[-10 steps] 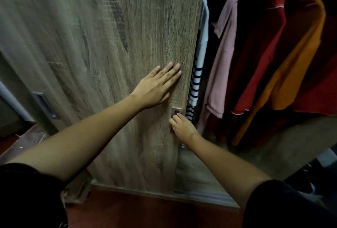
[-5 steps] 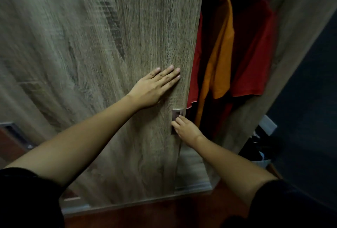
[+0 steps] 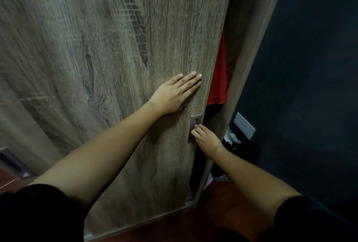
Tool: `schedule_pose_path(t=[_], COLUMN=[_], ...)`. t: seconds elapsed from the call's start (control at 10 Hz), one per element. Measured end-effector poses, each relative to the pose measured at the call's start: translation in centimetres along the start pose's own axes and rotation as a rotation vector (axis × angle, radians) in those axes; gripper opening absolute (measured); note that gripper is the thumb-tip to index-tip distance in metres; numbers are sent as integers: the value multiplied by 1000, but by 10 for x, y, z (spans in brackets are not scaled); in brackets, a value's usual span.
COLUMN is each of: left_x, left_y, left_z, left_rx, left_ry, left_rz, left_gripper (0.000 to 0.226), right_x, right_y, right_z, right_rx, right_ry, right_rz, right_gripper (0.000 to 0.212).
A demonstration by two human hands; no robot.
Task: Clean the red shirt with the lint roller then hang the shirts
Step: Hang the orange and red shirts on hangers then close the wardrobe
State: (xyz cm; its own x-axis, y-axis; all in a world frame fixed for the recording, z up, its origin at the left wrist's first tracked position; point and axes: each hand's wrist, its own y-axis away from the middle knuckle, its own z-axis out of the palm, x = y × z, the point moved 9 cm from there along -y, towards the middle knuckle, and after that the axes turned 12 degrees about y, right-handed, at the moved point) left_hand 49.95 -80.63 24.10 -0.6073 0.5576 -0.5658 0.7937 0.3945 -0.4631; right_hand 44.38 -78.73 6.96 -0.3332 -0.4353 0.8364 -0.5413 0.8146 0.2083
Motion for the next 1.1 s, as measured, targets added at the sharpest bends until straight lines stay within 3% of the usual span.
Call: schedule_pose_path(t=[0.3, 0.8, 0.9, 1.0, 1.1], left_x=[34, 48, 53, 89, 127], left_y=[-61, -80, -80, -84, -89], left_z=[14, 6, -7, 3, 24], left_rx=[19, -138, -76, -134, -239], left_ry=[3, 158, 223, 329, 443], left_rz=[-27, -190, -214, -193, -207], left_gripper=[58, 57, 54, 83, 82], right_x=[30, 39, 41, 47, 66], right_y=[22, 31, 44, 90, 128], right_z=[69, 88, 93, 136, 164], right_rx=[-102, -20, -29, -143, -246], right_ry=[35, 16, -73, -284, -435], right_rz=[17, 24, 37, 154, 321], right_gripper=[49, 51, 59, 69, 68])
